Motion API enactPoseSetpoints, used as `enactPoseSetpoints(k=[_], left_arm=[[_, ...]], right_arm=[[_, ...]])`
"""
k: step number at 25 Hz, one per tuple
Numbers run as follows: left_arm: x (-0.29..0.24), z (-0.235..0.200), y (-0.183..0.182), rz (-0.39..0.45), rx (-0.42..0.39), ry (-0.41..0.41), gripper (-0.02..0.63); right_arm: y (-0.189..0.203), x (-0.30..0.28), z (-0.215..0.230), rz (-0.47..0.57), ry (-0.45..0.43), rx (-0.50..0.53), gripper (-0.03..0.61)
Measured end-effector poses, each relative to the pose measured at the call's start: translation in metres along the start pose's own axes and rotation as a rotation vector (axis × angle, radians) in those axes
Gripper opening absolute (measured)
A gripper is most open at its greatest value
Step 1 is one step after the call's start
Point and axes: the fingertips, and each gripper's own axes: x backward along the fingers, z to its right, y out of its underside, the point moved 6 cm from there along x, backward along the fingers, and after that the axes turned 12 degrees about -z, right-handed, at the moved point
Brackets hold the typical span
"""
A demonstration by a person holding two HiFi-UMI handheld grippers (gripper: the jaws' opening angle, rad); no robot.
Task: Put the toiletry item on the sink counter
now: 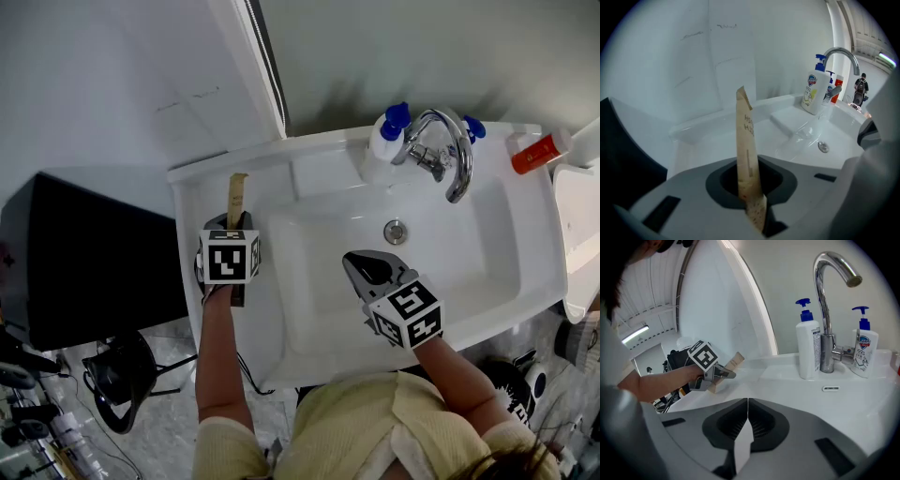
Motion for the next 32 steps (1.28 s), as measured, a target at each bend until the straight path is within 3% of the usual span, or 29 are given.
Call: enactPoseSetpoints(k=[3,9,17,32], left_arm=[[0.002,-0.002,-0.003,0.021,0.011,-0.001,0.126],[0.007,-0.005,-0.001,0.041,0.021,-0.039,0.129],[0.031,-0.008,0.001,0.156,0.048,-0.112,0.152],[0.083,0.049,0.015,0.253,-0.099,-0.158,0.14]], right_arm=[[0.0,0.001,-0.001,0.0,0.001,0.0,0.026],[0.001,0.002,-0.002,0.004,0.0,0.001,0.026],[0.005,0.008,-0.007,0.01,-0.003,0.01,0.026],[0.016,0.03,-0.019,0.047,-0.007,0.022,0.027]])
